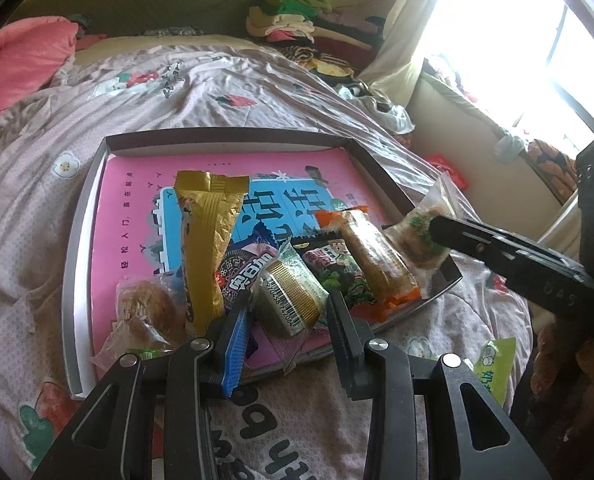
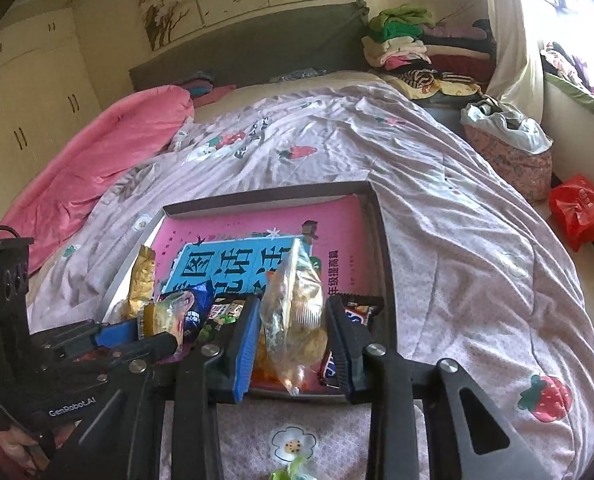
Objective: Organize snacks
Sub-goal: 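Carry the round snack into the tray with left tool while right tool lowers the cracker bag, then open the left tool releasing the round snack while right tool releases the cracker bag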
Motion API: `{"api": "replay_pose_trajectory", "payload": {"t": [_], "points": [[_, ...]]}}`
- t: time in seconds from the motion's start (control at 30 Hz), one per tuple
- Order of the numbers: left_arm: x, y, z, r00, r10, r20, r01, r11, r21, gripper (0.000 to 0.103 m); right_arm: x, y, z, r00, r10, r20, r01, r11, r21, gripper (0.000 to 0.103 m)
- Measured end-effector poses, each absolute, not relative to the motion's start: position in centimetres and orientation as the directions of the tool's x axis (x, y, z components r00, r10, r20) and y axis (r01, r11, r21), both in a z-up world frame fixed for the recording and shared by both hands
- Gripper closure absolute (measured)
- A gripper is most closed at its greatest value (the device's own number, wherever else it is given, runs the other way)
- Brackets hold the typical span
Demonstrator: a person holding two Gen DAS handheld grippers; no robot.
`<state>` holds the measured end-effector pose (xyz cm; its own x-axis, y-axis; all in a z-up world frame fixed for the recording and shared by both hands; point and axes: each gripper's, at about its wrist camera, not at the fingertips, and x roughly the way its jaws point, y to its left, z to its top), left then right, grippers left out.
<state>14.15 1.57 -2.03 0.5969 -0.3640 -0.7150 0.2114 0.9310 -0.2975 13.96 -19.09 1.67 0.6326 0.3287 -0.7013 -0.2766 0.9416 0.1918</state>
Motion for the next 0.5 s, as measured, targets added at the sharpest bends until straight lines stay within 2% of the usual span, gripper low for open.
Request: {"api": "replay_pose_trajectory", "payload": {"t": [0.13, 0.3, 0.5], "points": [[14.3, 1.6, -2.2, 0.598, -0.363, -0.714, 0.209, 0.931, -0.299, 0.064, 14.1, -19.5, 1.2, 0.632, 0.314, -0.709, -0.249, 0.948, 0.199, 0.07], [14.3, 1.8, -2.3, 0.604, -0.362, -0.71, 0.202, 0.931, -0.303, 0.064, 14.6, -21.5, 0.2, 0.618, 0.327, -0.715, -0.181, 0.944, 0.276, 0.07], [14.4, 1.9, -2.4, 0.611, -0.353, -0.709, 0.192, 0.935, -0.3, 0.064, 14.5, -21.9, -0.2, 0.621, 0.303, -0.723, -0.152, 0.951, 0.268, 0.07]]}}
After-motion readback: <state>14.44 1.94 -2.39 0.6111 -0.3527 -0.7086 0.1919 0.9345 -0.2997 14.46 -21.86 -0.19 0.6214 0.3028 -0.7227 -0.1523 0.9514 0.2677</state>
